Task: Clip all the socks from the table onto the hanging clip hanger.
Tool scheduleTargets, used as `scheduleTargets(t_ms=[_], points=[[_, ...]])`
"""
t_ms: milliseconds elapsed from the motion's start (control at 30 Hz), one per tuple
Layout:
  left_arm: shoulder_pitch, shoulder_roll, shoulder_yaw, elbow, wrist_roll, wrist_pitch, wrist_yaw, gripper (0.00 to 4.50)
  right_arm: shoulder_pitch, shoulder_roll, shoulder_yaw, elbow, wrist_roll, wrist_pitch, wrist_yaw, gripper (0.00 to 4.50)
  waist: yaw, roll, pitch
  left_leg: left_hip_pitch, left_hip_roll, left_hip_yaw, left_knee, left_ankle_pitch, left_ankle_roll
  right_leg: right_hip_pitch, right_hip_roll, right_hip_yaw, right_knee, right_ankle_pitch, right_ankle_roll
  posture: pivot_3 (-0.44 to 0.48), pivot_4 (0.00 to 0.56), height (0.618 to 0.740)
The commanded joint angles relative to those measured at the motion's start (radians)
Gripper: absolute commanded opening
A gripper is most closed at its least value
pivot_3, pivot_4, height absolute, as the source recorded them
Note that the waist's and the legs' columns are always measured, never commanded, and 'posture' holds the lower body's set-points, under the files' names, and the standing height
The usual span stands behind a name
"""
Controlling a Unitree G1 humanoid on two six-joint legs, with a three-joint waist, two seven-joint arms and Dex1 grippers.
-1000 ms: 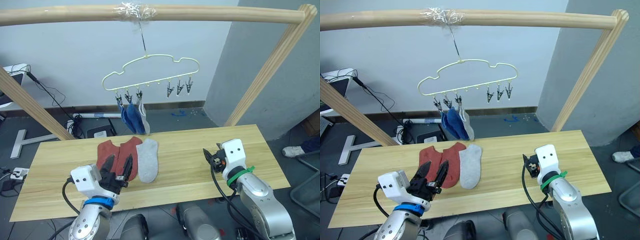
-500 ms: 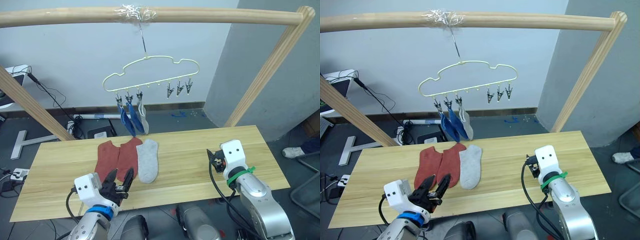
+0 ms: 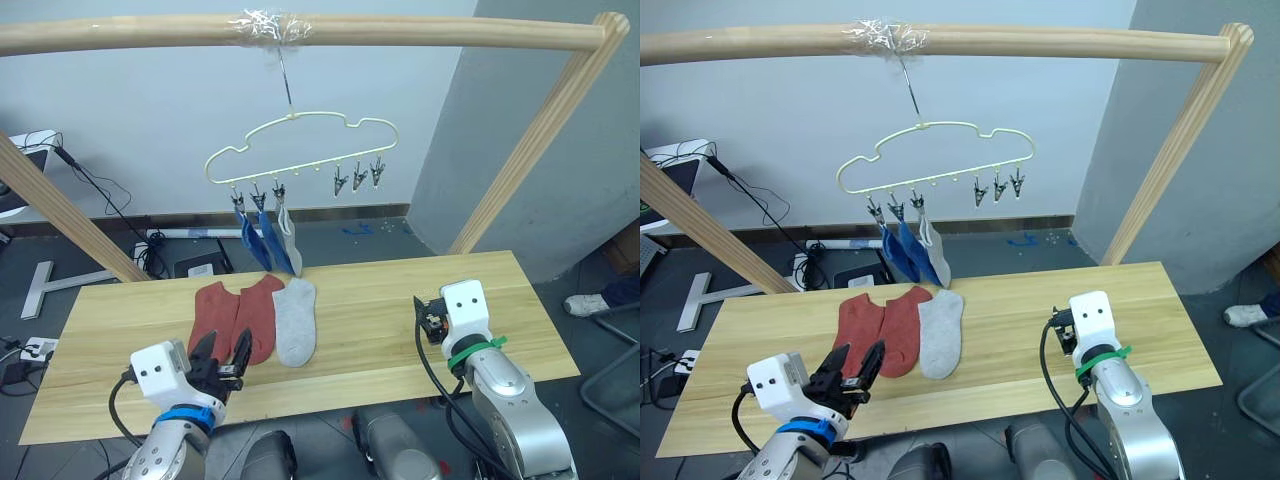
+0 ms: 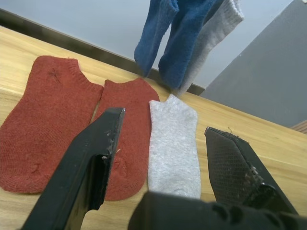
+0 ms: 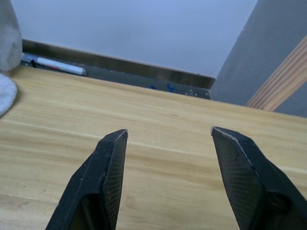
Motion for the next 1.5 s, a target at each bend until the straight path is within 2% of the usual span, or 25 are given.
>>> scheduleTargets(t_ms=[33, 200, 333, 500, 800, 900, 967, 1200, 1300, 1433, 1500], points=[[0.001, 0.011, 0.018, -0.054, 0.017, -0.009, 0.006, 3.09, 0.001, 0.01, -0.014, -0.031, 0.003, 0.007, -0.008, 2.87, 0.0, 0.0, 0.0, 0.0, 0.0, 0.0, 0.0, 0.0, 0.0, 0.0, 0.0, 0.0, 0.0, 0.0, 0.0, -0.287, 0.207, 0.74], [-0.018, 0.001, 0.025, -0.057, 0.054, -0.017, 0.039, 3.09, -0.007, 0.013, -0.021, -0.014, 0.004, 0.013, -0.005, 2.87, 0.0, 0.0, 0.0, 0.0, 0.0, 0.0, 0.0, 0.0, 0.0, 0.0, 0.0, 0.0, 0.0, 0.0, 0.0, -0.287, 0.213, 0.74], [-0.056, 0.032, 0.014, -0.085, 0.116, 0.019, 0.06, 3.09, -0.021, 0.017, -0.028, -0.001, 0.006, 0.02, -0.002, 2.87, 0.001, 0.0, 0.0, 0.0, 0.0, 0.0, 0.0, 0.0, 0.0, 0.0, 0.0, 0.0, 0.0, 0.0, -0.001, -0.28, 0.215, 0.74], [-0.077, 0.01, 0.01, -0.071, 0.059, 0.053, 0.038, 3.09, -0.048, 0.006, -0.019, 0.016, 0.0, 0.029, 0.01, 2.87, 0.002, 0.0, 0.0, 0.0, -0.001, 0.0, 0.0, 0.0, 0.0, 0.0, 0.0, 0.0, 0.0, 0.0, 0.0, -0.266, 0.207, 0.74], [-0.113, 0.01, 0.024, -0.084, 0.077, 0.081, 0.046, 3.09, -0.069, -0.008, -0.013, 0.041, -0.029, -0.002, -0.013, 2.87, 0.002, 0.0, 0.0, 0.0, -0.001, 0.0, 0.0, 0.0, 0.0, 0.0, 0.0, 0.0, 0.0, 0.0, 0.0, -0.271, 0.197, 0.74], [-0.166, 0.035, 0.003, -0.068, 0.152, 0.044, 0.054, 3.09, -0.083, -0.048, -0.023, 0.07, -0.067, -0.047, -0.023, 2.87, 0.002, 0.0, 0.0, 0.0, -0.001, 0.0, 0.0, 0.0, 0.0, 0.0, 0.001, 0.0, 0.0, 0.0, 0.0, -0.273, 0.192, 0.74], [-0.187, 0.048, -0.016, -0.069, 0.187, 0.076, 0.067, 3.09, -0.101, -0.07, -0.034, 0.084, -0.071, -0.065, -0.011, 2.87, 0.002, 0.0, -0.001, 0.0, -0.002, 0.0, 0.0, 0.0, 0.0, 0.001, 0.001, 0.0, 0.0, 0.0, 0.0, -0.268, 0.189, 0.74], [-0.194, 0.058, -0.047, -0.086, 0.243, 0.082, 0.066, 3.09, -0.131, -0.159, -0.015, 0.114, -0.062, -0.185, 0.074, 2.87, 0.003, 0.0, -0.002, 0.0, -0.001, 0.0, 0.0, 0.0, 0.0, 0.0, 0.002, -0.001, 0.0, 0.0, 0.0, -0.256, 0.191, 0.74], [-0.197, 0.043, -0.048, -0.074, 0.278, -0.01, 0.07, 3.09, -0.133, -0.189, -0.007, 0.115, -0.048, -0.216, 0.12, 2.87, 0.004, 0.0, -0.002, 0.0, -0.001, 0.0, 0.0, 0.0, 0.0, 0.001, 0.002, -0.001, 0.001, 0.0, 0.0, -0.259, 0.193, 0.74], [-0.194, 0.008, -0.036, -0.078, 0.248, 0.005, 0.065, 3.09, -0.122, -0.204, -0.003, 0.097, -0.024, -0.233, 0.176, 2.87, 0.003, -0.001, -0.002, 0.001, -0.001, 0.001, 0.0, 0.0, 0.0, 0.002, 0.001, 0.0, 0.0, 0.0, 0.0, -0.264, 0.195, 0.74], [-0.19, -0.015, -0.011, -0.077, 0.146, 0.089, 0.031, 3.09, -0.132, -0.199, -0.009, 0.079, 0.009, -0.191, 0.21, 2.87, 0.003, -0.001, -0.002, 0.003, -0.001, 0.001, 0.0, 0.0, 0.0, 0.004, 0.001, 0.0, 0.0, 0.0, 0.0, -0.262, 0.198, 0.74]])
